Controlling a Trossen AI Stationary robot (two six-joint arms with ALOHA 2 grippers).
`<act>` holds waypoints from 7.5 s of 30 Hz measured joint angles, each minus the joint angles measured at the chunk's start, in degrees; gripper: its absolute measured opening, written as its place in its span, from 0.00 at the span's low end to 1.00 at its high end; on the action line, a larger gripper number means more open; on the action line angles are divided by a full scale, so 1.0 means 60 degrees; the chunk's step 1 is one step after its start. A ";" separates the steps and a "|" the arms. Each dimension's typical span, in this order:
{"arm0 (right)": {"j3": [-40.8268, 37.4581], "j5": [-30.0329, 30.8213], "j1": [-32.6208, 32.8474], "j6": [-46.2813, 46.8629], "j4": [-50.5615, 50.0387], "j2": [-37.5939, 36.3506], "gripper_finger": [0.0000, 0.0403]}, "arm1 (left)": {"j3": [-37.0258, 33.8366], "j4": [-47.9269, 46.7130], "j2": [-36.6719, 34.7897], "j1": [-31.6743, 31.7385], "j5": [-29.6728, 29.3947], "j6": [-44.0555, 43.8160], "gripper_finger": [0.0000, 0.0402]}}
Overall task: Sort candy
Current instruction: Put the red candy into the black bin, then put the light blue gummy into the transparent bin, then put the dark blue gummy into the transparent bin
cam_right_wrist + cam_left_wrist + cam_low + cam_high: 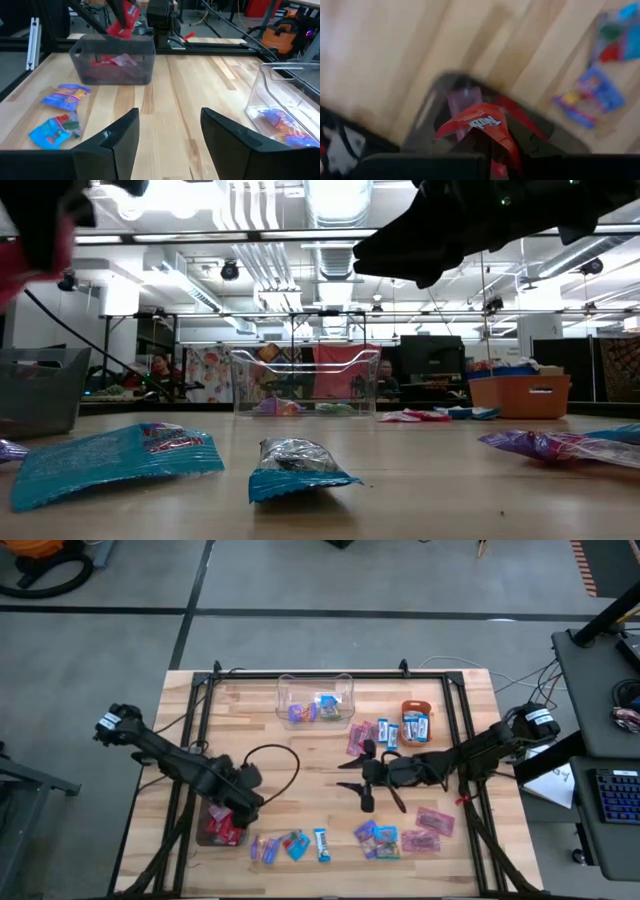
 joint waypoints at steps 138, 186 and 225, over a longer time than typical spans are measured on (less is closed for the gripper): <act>0.6076 -0.1456 0.0621 0.4663 -1.5046 0.1160 0.02 | -0.1636 0.8773 0.0811 -0.3062 -0.3711 0.0965 0.20; 0.3461 -0.2516 -0.6277 -0.0075 -0.2023 0.2616 0.39 | -0.1557 0.8295 0.1770 -0.2541 -0.4291 0.1520 0.20; 0.3457 -0.3772 0.1284 0.5346 -1.0815 -0.2062 0.38 | -0.1629 0.8515 0.1898 -0.1742 -0.1577 0.3227 0.48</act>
